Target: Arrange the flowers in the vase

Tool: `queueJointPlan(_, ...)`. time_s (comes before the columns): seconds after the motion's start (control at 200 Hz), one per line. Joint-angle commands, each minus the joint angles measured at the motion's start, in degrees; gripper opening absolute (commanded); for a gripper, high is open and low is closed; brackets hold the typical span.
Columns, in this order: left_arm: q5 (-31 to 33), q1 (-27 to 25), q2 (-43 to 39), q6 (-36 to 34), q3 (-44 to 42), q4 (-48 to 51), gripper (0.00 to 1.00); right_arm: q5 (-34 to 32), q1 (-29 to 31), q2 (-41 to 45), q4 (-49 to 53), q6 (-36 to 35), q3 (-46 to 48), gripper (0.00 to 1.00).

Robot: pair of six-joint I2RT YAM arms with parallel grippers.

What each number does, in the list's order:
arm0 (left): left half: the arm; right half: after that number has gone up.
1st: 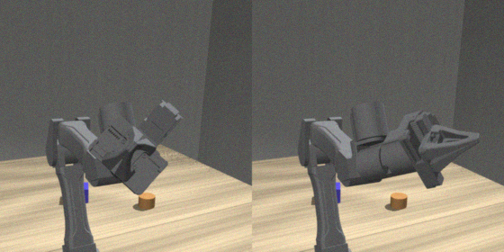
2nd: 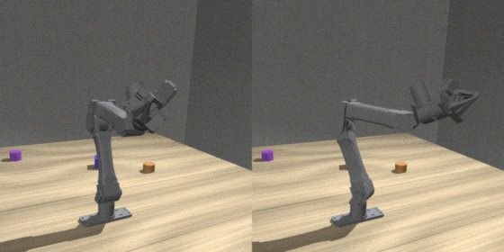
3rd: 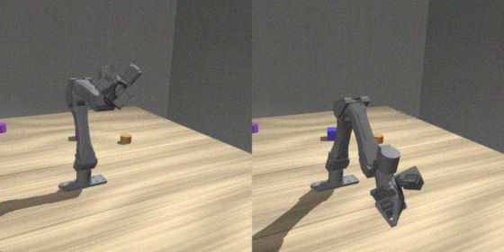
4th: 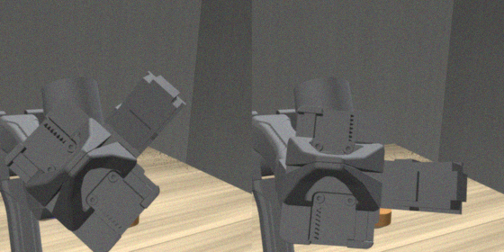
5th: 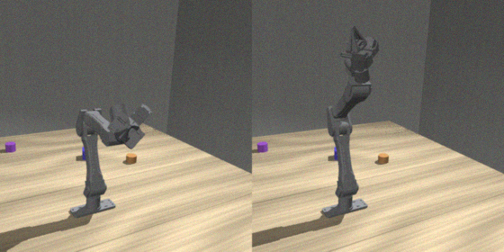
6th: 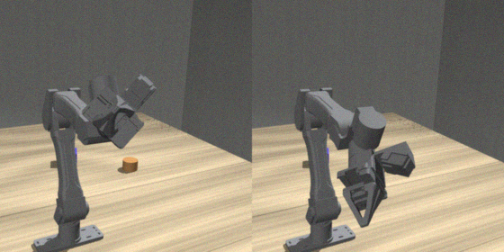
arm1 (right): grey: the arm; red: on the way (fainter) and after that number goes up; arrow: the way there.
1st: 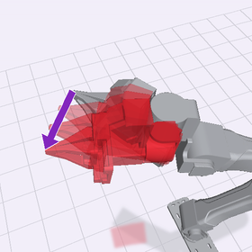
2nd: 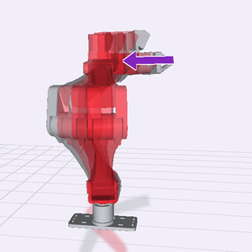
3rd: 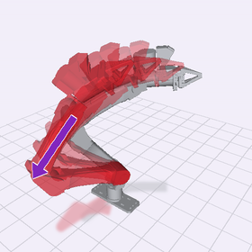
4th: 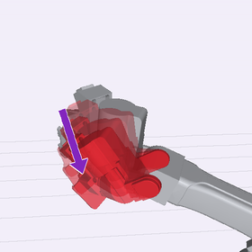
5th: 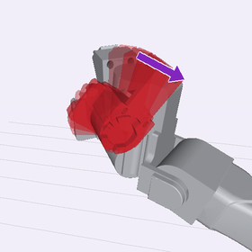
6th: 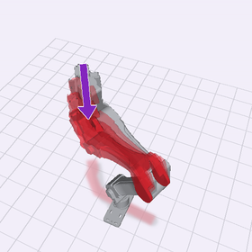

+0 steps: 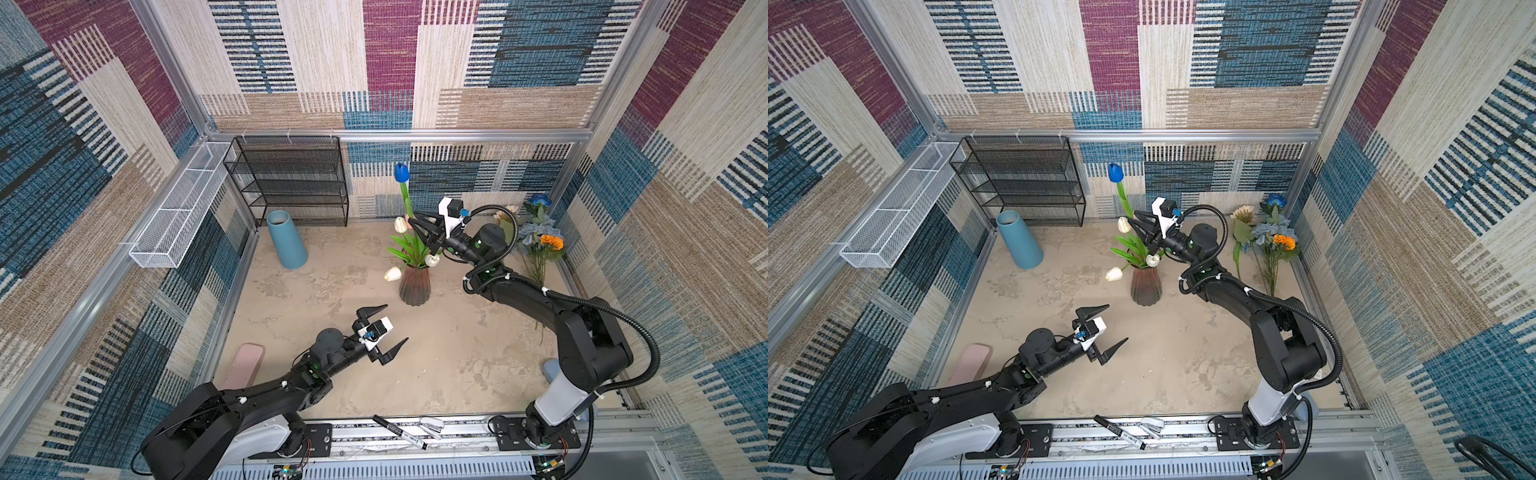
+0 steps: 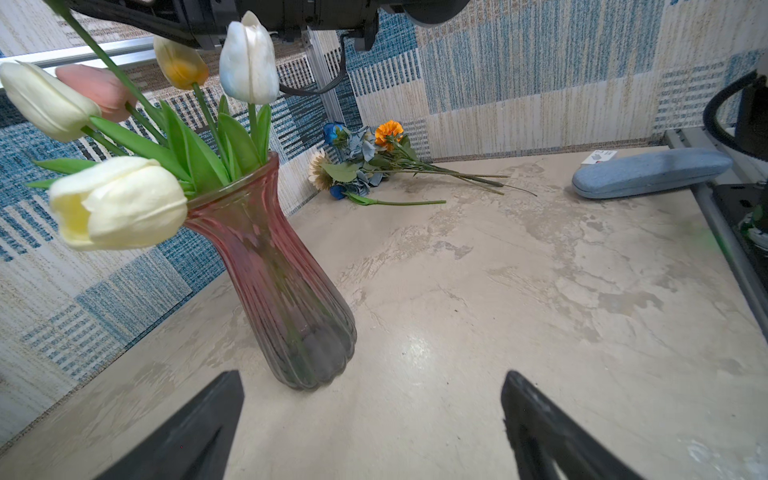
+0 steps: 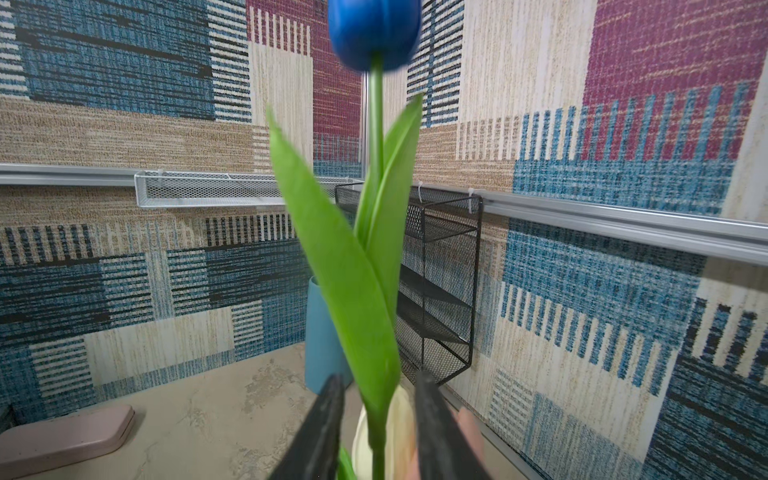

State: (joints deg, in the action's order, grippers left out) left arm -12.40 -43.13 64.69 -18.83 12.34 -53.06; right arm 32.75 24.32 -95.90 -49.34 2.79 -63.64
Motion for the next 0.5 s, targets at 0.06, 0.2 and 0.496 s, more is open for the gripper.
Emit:
queueJointPlan(0.06,-0.7,0.1,0.0,-1.0,0.5,-0.6,1.0,-2.2,0.0,2.0,0.5,-2.3,1.1,0.46)
queueJointPlan(0.2,-0.8,0.1,0.0,-1.1,0.5,-0.6,1.0,-3.5,0.0,3.9,0.6,-3.5,2.0,0.49)
queueJointPlan(0.496,-1.0,0.1,-0.3,-1.0,0.6,-0.3,1.0,-4.4,0.0,7.3,2.5,-3.9,2.0,0.48)
